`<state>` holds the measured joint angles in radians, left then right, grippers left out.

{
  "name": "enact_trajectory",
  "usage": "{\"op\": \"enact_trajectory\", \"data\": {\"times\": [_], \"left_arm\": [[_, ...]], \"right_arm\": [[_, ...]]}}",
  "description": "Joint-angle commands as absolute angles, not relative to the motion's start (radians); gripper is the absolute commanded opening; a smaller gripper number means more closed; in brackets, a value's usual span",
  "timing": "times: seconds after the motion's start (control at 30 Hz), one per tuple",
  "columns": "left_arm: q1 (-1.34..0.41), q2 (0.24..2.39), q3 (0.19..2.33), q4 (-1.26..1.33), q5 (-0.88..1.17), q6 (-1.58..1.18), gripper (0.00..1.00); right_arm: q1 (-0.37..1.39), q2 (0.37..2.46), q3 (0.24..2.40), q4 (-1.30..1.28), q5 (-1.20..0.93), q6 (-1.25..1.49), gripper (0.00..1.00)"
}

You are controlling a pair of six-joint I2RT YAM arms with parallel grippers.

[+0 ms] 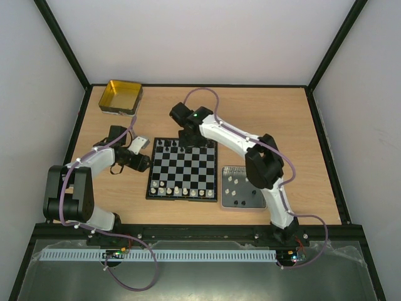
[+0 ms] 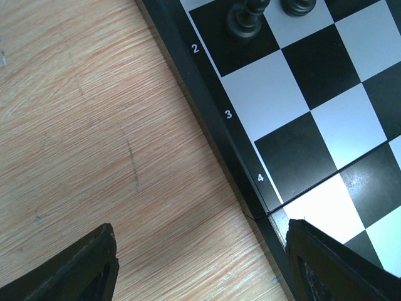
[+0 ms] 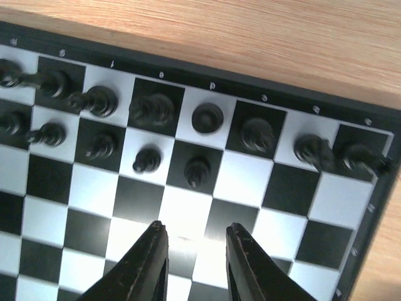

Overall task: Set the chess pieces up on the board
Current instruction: Pick up the chess piece from the storage box.

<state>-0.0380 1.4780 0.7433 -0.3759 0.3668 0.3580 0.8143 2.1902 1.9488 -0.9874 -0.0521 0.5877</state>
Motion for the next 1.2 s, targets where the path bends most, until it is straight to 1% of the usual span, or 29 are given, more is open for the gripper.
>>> {"op": "enact_trajectory", "data": {"times": [0.0, 0.27, 0.37, 0.4, 0.5, 0.7, 1.17], "left_arm": [[-0.031, 1.463, 0.730, -0.384, 0.385, 0.362, 0.73], [-0.031, 1.462, 0.736, -0.388, 0.401, 0.366, 0.73], [-0.031, 1.467, 0.739, -0.391, 0.406, 0.367, 0.73], [-0.031, 1.468, 0.739, -0.391, 0.406, 0.367, 0.73], [-0.031, 1.468, 0.739, -0.391, 0.408, 0.368, 0.73], [-0.031, 1.475, 0.740, -0.392, 0.408, 0.367, 0.73], [-0.031, 1.504, 0.749, -0.384, 0.387, 0.353, 0.73]], "right_arm": [[0.820, 2.026, 1.824, -0.983, -0.047, 0.617, 0.25], [0.809, 1.610, 1.288, -0.903, 0.025, 0.750, 0.24], [0.778, 1.454, 1.059, -0.849, -0.001, 0.836, 0.24], [0.764, 1.388, 1.001, -0.828, -0.016, 0.862, 0.24], [0.719, 1.282, 0.861, -0.790, -0.038, 0.921, 0.24], [0.673, 1.226, 0.742, -0.783, -0.002, 0.975, 0.26], [0.599, 1.070, 0.566, -0.778, -0.060, 1.070, 0.27]]}}
